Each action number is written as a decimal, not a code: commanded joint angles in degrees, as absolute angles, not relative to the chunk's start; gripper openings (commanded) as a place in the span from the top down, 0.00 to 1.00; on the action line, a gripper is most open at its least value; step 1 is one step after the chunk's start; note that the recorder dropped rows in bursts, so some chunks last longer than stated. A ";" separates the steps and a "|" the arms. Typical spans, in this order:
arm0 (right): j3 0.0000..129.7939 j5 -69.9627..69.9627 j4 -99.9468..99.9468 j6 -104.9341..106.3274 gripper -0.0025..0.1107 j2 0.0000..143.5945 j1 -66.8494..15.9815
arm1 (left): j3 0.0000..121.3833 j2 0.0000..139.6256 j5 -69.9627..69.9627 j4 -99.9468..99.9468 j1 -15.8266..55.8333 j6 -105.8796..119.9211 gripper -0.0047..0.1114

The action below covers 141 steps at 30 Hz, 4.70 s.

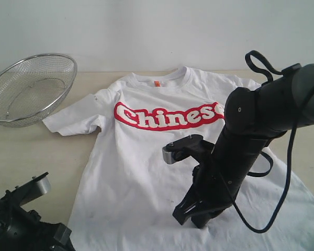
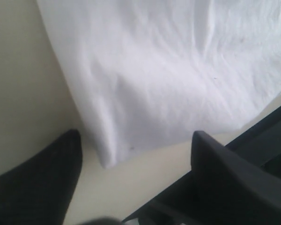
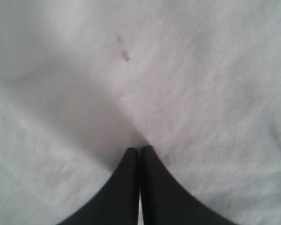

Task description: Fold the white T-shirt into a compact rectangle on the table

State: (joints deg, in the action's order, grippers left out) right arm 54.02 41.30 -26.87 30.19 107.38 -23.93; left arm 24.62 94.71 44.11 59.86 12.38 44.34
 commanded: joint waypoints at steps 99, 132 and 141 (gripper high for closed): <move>53.97 41.40 -26.43 33.76 0.98 104.37 -23.93 | 29.42 102.60 48.82 72.84 12.69 61.45 0.92; 53.97 29.86 -22.66 29.53 0.98 103.06 -23.83 | 30.80 95.37 40.07 79.33 12.58 63.61 0.92; 53.97 16.22 -4.70 1.15 0.98 96.39 -14.96 | 43.10 97.28 37.50 89.00 12.58 71.11 0.92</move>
